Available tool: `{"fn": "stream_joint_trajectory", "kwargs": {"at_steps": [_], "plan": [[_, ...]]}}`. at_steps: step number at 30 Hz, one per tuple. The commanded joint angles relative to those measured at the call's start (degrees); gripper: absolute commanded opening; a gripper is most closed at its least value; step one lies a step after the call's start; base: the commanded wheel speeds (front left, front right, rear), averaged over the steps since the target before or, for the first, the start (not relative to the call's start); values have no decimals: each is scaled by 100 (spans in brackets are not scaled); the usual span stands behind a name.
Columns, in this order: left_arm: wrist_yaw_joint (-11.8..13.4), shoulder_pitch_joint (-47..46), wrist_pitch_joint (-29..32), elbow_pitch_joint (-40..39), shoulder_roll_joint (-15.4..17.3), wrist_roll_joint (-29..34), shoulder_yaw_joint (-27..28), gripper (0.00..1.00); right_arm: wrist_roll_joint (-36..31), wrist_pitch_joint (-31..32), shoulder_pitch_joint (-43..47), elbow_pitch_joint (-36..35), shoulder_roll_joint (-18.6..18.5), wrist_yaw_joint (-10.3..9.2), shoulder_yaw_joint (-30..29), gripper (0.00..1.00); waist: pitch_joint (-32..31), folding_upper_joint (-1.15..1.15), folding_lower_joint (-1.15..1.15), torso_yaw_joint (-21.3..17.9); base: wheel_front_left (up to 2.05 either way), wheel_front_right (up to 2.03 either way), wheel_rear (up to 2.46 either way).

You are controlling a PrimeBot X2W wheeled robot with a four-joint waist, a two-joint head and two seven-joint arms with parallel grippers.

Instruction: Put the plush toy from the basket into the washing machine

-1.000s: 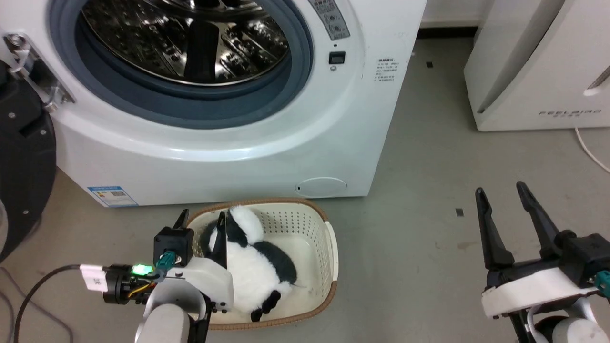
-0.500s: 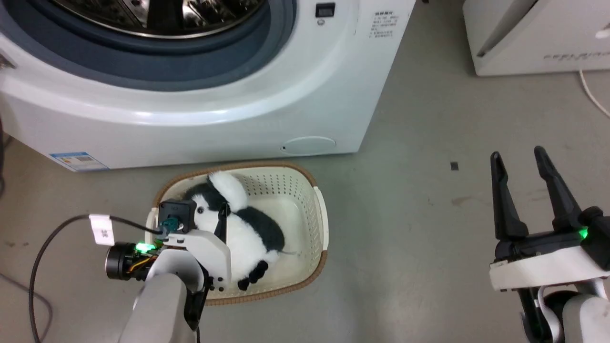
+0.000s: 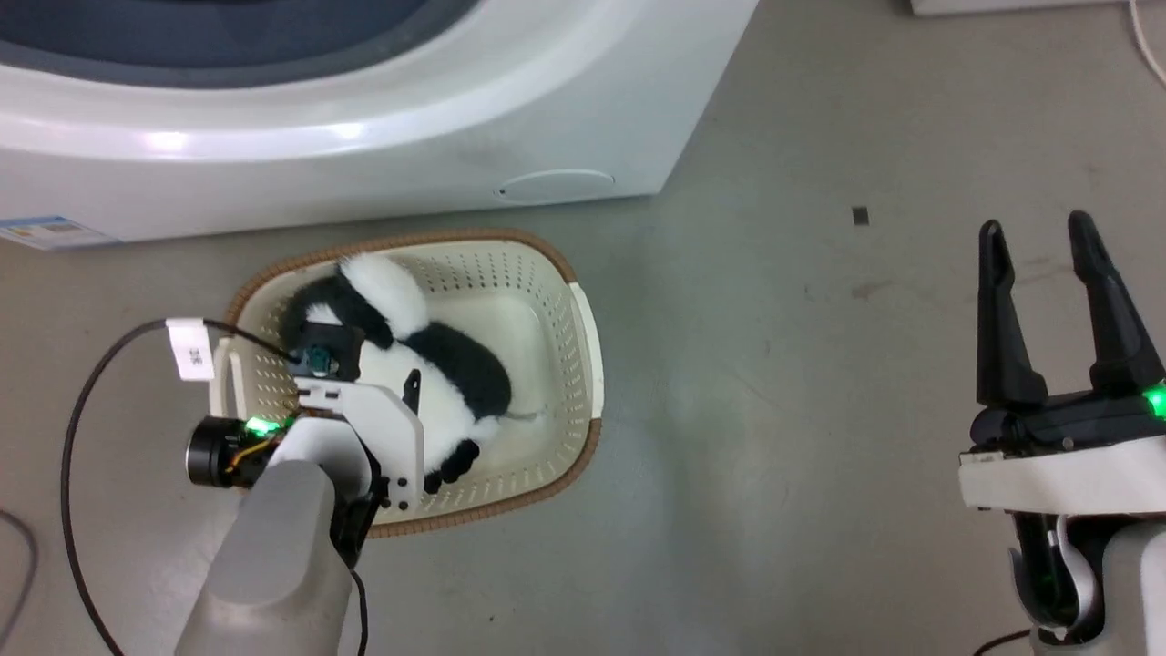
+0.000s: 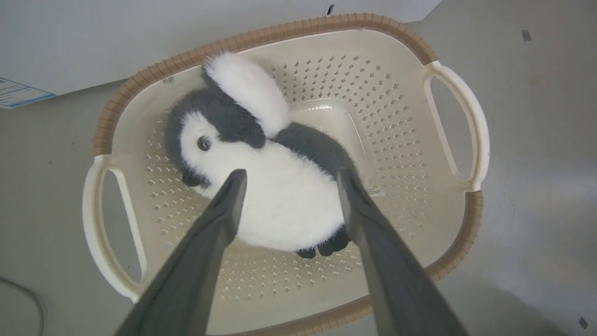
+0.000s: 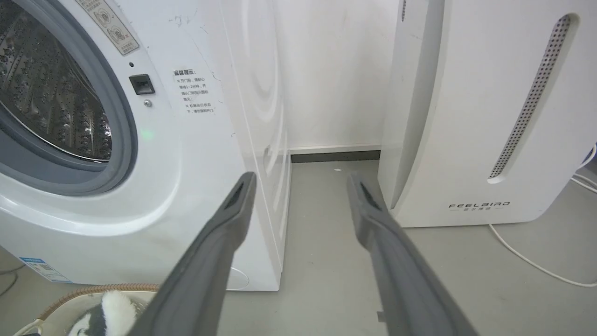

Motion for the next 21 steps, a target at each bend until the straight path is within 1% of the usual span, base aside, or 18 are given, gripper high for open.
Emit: {"fn": "stream_joint_trajectory", "kwargs": {"at_steps": [1, 8, 11, 21], "plan": [[-40, -193, 36, 136, 51, -32, -39, 100, 55, -52, -142, -54, 0, -3, -21, 100, 201, 0, -1, -62, 0, 0, 0], [7, -695, 442, 551, 151, -101, -129, 100, 179, -135, -348, -175, 0, -3, -39, 100, 709, 0, -1, -150, 0, 0, 0], [46, -917, 554, 726, 175, -139, -160, 100, 224, -171, -428, -249, 0, -3, -52, 100, 925, 0, -1, -182, 0, 0, 0], [46, -1565, 810, 1316, 182, -220, -352, 100, 327, -290, -682, -419, 0, -3, -144, 100, 1543, 0, -1, -226, 0, 0, 0]]}}
